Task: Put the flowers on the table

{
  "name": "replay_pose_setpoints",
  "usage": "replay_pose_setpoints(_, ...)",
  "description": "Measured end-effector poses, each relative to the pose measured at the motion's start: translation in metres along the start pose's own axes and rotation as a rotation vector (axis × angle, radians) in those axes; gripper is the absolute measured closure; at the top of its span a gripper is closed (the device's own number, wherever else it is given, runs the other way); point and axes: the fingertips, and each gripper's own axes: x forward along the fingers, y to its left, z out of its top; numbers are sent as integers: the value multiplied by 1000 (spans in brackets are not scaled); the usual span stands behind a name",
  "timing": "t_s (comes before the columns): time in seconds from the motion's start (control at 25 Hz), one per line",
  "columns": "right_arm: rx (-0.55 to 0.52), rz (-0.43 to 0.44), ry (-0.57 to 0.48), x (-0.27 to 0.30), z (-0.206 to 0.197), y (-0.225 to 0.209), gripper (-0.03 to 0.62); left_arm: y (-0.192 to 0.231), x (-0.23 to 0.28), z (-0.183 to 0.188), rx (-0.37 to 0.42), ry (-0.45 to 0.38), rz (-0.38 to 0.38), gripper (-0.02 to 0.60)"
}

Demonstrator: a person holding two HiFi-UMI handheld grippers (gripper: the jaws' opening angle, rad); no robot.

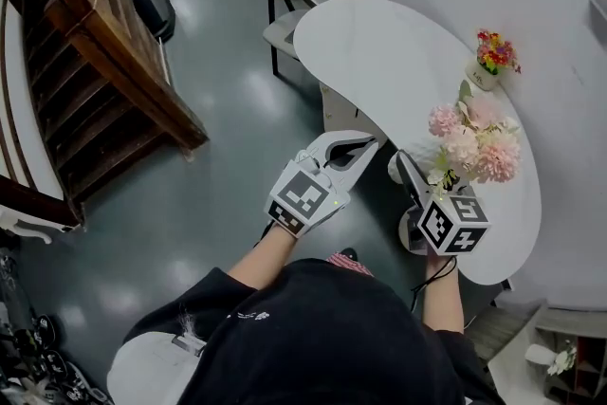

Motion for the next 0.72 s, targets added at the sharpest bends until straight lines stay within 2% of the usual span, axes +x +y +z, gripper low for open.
replay_pose_setpoints(0.72,-6,80,-22,29,17,-31,227,17,42,8,40,17,63,577)
